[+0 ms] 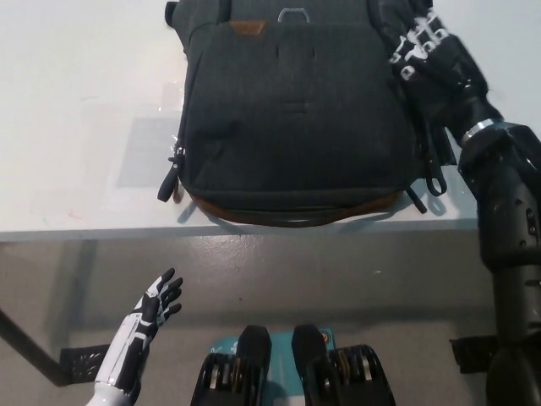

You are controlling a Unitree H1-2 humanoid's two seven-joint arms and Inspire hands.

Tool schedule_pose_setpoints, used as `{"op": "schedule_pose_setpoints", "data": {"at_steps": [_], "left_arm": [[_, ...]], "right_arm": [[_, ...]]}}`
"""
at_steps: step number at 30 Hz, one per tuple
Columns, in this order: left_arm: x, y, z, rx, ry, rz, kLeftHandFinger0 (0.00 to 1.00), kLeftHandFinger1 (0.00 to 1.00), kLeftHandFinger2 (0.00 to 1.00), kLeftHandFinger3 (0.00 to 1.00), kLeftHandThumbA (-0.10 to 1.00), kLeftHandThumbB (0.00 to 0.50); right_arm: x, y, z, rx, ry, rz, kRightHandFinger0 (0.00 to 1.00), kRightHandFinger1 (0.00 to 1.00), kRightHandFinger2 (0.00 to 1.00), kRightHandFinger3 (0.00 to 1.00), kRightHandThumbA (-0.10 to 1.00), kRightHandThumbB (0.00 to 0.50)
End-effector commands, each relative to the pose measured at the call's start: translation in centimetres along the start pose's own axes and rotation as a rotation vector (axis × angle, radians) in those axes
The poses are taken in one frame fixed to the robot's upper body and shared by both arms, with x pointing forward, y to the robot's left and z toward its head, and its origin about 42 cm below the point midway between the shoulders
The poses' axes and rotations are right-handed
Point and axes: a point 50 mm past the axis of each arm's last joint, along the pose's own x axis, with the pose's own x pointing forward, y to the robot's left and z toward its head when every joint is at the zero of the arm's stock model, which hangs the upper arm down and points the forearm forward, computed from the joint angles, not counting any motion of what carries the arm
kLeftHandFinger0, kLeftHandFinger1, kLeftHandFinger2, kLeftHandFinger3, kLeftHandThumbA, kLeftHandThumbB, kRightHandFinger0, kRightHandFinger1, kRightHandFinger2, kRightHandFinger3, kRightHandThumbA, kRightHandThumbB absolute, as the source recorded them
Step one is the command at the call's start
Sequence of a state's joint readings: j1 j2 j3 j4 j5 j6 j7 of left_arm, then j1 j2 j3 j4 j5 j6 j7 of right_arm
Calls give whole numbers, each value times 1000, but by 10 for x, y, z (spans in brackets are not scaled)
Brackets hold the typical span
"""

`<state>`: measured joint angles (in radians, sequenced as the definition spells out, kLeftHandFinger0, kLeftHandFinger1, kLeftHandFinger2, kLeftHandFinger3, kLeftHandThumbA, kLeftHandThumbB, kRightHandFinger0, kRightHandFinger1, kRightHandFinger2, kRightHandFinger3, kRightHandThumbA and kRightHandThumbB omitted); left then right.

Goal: A bag is kept in the middle of the table with its flap loosely closed and the robot uses its right hand to adjust it and opens it

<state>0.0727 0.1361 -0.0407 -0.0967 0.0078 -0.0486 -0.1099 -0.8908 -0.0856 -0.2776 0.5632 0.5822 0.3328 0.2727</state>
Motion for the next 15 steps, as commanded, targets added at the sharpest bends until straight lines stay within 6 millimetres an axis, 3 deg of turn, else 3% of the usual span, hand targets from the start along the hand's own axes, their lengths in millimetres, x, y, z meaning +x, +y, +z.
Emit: {"op": "schedule_pose_setpoints", "data": {"at_steps": [1,5,10,15], "left_arm": [[3,4,8,24,-45,-20,1000,1000,1000,1000,1000,124],[4,5,9,20,-46,-22,1000,1000,1000,1000,1000,125],[4,6,10,32,-49,-22,1000,1000,1000,1000,1000,135],[9,7,13,31,-62,-25,1000,1000,1000,1000,1000,134]], "right_arm": [[14,33,9,45,34,193,1000,1000,1000,1000,1000,495],[5,31,-2,40,74,221,1000,1000,1000,1000,1000,455],[-8,25,-14,-13,140,249,1000,1000,1000,1000,1000,487],[-18,18,-20,-104,187,290,1000,1000,1000,1000,1000,460]]}}
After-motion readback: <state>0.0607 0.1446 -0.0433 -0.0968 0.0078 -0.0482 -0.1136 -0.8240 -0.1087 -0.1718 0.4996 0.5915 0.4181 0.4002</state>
